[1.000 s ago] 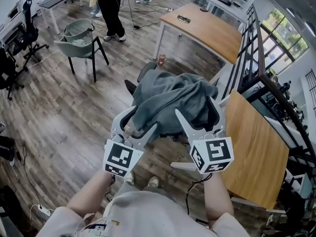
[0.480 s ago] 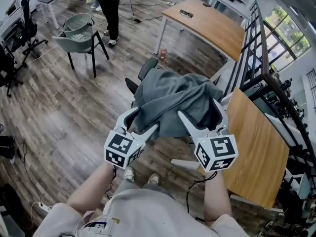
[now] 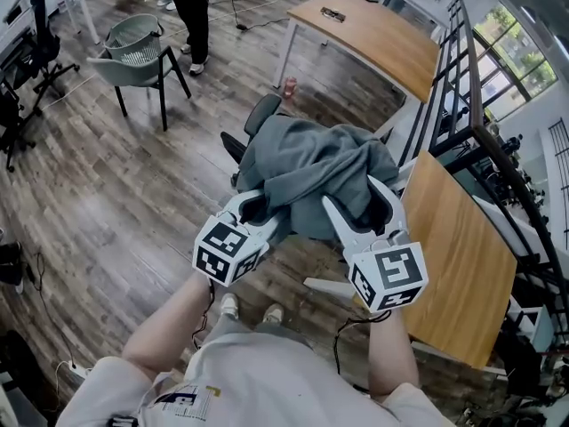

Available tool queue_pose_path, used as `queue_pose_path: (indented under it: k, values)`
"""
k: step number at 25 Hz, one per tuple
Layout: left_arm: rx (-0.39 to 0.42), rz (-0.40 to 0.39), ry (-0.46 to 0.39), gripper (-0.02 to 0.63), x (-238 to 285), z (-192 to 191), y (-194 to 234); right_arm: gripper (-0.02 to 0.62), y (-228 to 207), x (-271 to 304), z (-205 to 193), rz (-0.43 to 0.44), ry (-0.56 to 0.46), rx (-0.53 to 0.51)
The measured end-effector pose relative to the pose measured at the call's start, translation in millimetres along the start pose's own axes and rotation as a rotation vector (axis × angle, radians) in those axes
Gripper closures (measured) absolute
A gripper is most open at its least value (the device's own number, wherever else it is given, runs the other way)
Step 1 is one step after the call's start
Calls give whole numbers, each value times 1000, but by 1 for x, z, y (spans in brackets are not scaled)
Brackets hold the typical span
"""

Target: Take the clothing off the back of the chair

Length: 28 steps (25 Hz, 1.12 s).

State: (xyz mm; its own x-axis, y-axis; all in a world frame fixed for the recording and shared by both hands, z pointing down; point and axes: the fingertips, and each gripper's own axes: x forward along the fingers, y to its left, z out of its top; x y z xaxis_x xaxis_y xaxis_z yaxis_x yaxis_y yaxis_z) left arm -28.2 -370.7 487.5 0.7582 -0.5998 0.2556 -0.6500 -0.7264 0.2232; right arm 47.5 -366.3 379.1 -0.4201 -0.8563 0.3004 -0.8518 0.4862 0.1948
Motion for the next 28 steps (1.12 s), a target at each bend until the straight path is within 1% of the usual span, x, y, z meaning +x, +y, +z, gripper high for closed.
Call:
queue_pose_path:
  k: [1, 2, 5, 6, 7, 9, 11, 14, 16, 19, 23, 28]
  values:
    - [3, -19, 3, 519, 2, 1, -2, 321, 2, 0, 2, 3, 2, -17]
    - [3, -33, 7, 540, 3, 2, -3, 356, 4, 0, 3, 6, 8, -36]
    - [7, -41, 17, 557, 1, 5, -4, 449, 9, -1, 3, 20, 34, -82]
    - [11, -35, 15, 563, 0, 7, -4, 485, 10, -2, 3, 26, 39, -82]
    - [17, -25, 12, 566, -1, 9, -4, 501, 9, -2, 4, 31, 39, -74]
    - [24, 4, -2, 568, -5, 17, -4, 510, 7, -4, 8, 36, 16, -40]
    - [3, 27, -28, 571, -11, 28, -4, 514, 6, -10, 16, 40, -29, 6]
    - [-66, 40, -101, 572, -26, 52, 0, 515, 8, -20, 37, 51, -108, 77]
    - [-74, 44, -154, 572, -35, 70, -1, 515, 8, -28, 47, 52, -145, 98]
    - [-43, 33, -205, 572, -40, 90, -16, 514, 3, -48, 61, 55, -198, 123]
    - [3, 3, -242, 572, -40, 115, -42, 515, -4, -83, 86, 40, -281, 131]
    - [66, -41, -288, 572, -41, 147, -73, 514, -18, -119, 104, 10, -349, 143]
